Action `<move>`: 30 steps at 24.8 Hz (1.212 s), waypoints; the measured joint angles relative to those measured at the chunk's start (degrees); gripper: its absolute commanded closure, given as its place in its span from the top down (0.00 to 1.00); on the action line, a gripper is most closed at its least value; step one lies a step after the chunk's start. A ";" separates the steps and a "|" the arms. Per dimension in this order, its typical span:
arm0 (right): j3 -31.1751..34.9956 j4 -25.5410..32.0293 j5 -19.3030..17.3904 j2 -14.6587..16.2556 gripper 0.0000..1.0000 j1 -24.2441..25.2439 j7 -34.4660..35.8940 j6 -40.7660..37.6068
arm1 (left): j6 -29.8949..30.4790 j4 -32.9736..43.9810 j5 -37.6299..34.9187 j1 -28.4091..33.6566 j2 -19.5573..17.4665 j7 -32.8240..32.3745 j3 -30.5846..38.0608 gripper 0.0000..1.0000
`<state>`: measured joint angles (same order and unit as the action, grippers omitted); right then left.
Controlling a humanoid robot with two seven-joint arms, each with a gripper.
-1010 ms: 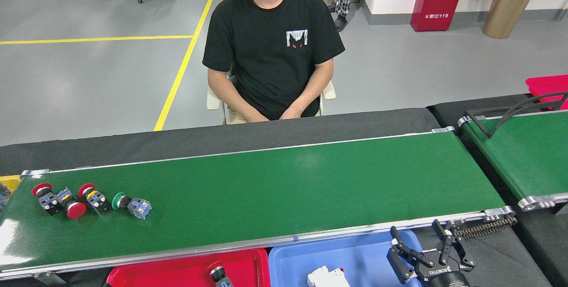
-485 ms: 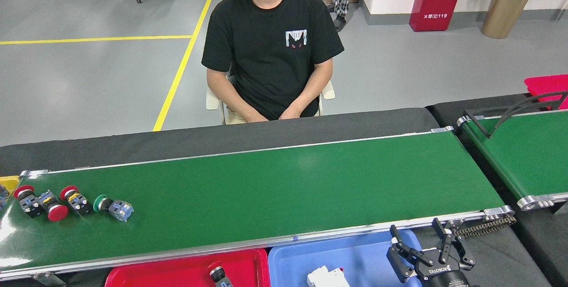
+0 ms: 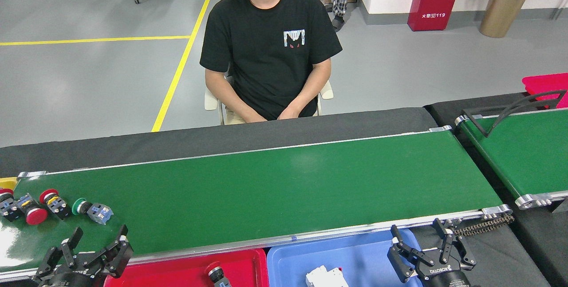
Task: Pick switch part from conveyor to tray
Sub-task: 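Lift the part with the left gripper and drop it into the red bin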
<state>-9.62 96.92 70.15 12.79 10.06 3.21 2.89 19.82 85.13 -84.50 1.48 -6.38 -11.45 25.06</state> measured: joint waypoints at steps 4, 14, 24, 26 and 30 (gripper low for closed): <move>-0.05 0.00 0.00 0.00 0.99 0.02 0.00 0.03 | -1.20 -6.74 0.00 -4.10 -2.99 -0.07 0.05 1.00; -0.25 -0.01 1.89 0.05 0.99 0.34 0.04 -0.03 | -5.79 -24.94 -0.01 -15.29 -8.24 0.47 -0.59 0.64; -0.26 -0.01 2.06 -0.06 0.99 0.34 0.05 -0.13 | -5.56 -22.61 2.21 -11.89 -8.14 4.20 -1.14 0.03; -0.26 -0.01 2.06 -0.06 0.99 0.33 0.05 -0.21 | -3.73 -18.04 3.94 -8.57 -7.45 4.43 -1.14 0.03; -0.26 -0.01 2.06 -0.07 0.99 0.34 0.06 -0.36 | 3.47 -0.98 7.27 4.73 -4.41 4.68 -1.47 0.12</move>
<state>-9.88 96.90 72.21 12.73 10.39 3.26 2.52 23.29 84.16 -77.23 6.21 -10.80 -6.78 23.60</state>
